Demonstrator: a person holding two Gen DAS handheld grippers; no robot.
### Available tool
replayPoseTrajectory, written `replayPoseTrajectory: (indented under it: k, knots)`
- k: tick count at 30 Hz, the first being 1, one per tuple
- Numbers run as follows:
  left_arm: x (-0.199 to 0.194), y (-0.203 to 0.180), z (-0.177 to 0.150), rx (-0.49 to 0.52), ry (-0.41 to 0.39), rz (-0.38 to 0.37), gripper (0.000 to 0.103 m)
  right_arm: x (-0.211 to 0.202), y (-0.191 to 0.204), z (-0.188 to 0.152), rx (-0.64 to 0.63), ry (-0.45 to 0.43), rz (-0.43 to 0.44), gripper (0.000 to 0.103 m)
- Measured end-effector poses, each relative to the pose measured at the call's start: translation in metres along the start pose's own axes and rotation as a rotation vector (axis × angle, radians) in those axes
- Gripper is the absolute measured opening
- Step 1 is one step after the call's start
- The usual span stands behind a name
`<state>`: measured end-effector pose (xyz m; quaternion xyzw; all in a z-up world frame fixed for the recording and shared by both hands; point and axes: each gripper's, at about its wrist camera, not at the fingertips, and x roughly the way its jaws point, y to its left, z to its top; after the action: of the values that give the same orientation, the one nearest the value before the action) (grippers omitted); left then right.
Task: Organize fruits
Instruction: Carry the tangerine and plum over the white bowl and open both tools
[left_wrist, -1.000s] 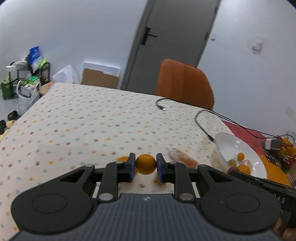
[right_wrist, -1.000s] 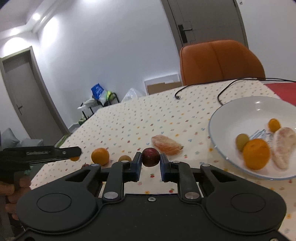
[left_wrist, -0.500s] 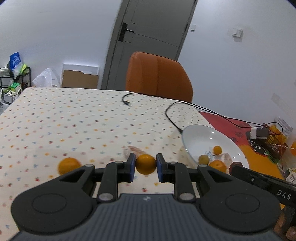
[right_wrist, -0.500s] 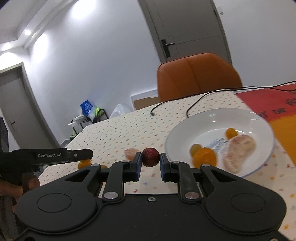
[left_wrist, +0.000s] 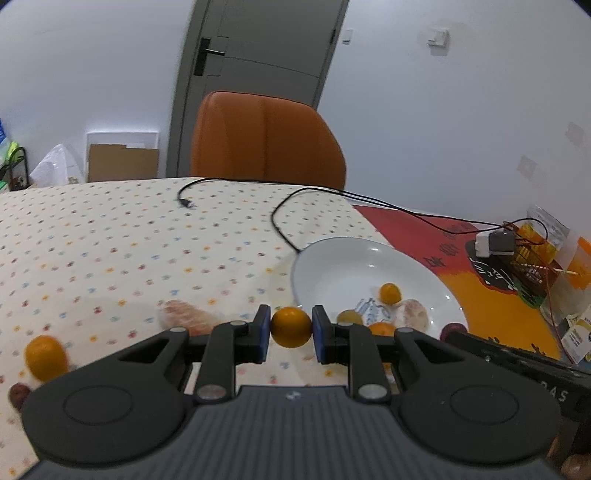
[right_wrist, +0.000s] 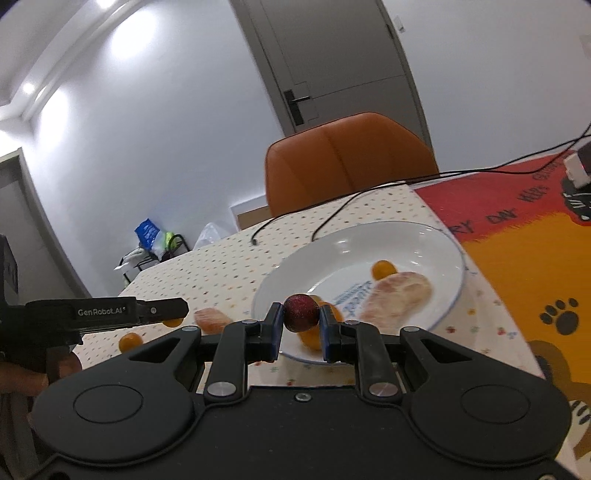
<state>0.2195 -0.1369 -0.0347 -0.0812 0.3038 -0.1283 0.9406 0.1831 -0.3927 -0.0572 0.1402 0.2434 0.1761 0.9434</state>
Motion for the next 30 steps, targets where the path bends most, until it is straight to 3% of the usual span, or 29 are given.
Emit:
replayPoseTrajectory:
  k: [22,26,30]
  knots:
    - [0.062,-0.026,0.02,0.027,0.068,-0.013,0.022,0.046,-0.034,0.016,0.05,0.03,0.038,0.019]
    - [0.065,-0.026,0.019,0.022,0.084,-0.014,0.026,0.048,-0.033,0.015,0.034,0.038,0.047,0.033]
    - [0.063,-0.024,0.018,0.011,0.093,-0.008,0.029,0.044,-0.037,0.014,0.053,0.031,0.04,0.037]
